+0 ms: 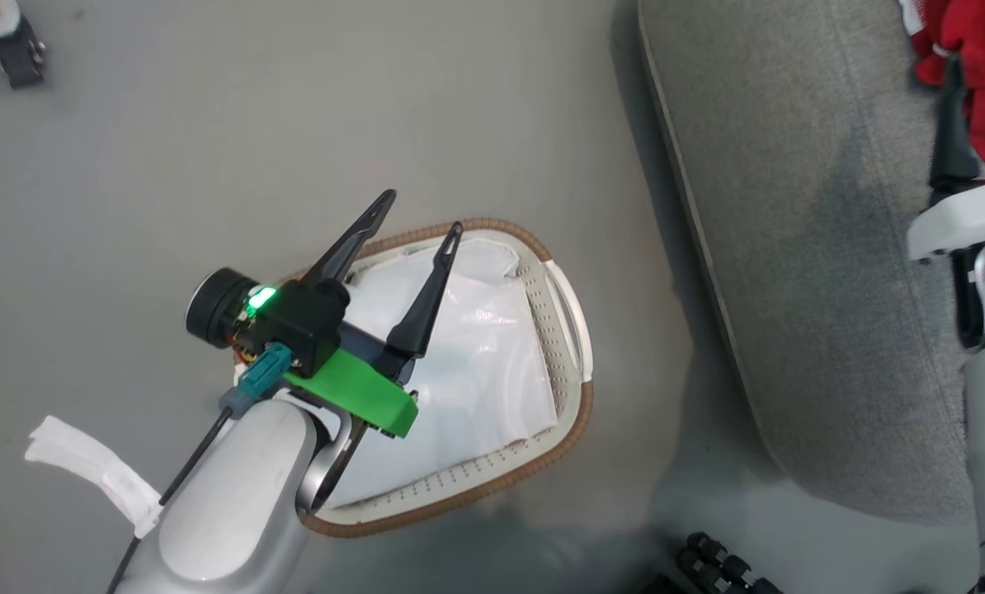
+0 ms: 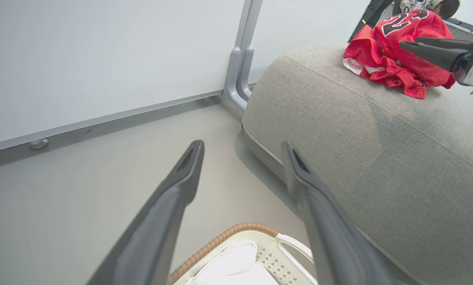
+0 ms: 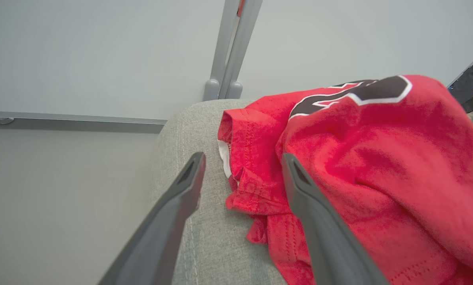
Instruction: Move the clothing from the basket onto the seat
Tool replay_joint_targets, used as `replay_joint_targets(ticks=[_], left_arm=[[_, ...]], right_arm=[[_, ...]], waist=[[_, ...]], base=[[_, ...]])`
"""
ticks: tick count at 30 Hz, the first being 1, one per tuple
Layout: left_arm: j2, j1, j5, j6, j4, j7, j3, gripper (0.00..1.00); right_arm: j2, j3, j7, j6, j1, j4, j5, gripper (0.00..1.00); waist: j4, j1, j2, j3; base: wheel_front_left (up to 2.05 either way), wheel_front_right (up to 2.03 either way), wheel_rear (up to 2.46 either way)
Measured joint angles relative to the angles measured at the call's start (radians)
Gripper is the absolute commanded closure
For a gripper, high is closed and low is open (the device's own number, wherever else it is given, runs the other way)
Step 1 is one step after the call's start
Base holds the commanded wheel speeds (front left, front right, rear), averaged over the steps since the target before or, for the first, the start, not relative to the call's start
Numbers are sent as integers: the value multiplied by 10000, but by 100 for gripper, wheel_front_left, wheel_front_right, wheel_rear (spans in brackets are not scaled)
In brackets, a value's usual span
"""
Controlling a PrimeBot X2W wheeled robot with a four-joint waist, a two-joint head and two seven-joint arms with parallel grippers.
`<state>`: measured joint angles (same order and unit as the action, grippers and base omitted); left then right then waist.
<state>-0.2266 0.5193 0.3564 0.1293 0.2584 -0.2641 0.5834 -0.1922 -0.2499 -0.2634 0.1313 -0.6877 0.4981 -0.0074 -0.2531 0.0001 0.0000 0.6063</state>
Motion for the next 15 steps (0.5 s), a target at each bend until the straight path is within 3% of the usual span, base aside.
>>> replay_joint_targets(ticks=[7, 15], left_arm=[[337, -977, -180, 0, 199, 0, -1091, 0], [905, -2049, -798, 0, 623, 0, -3285, 0]], right_arm=[[140, 2433, 0, 0, 946, -1091, 1323, 0], [711, 2999, 0, 0, 2072, -1605, 1762, 0]], waist=[[154, -1, 0, -1107], [774, -2, 0, -2211]], base=[[0, 0, 0], [0, 0, 0]])
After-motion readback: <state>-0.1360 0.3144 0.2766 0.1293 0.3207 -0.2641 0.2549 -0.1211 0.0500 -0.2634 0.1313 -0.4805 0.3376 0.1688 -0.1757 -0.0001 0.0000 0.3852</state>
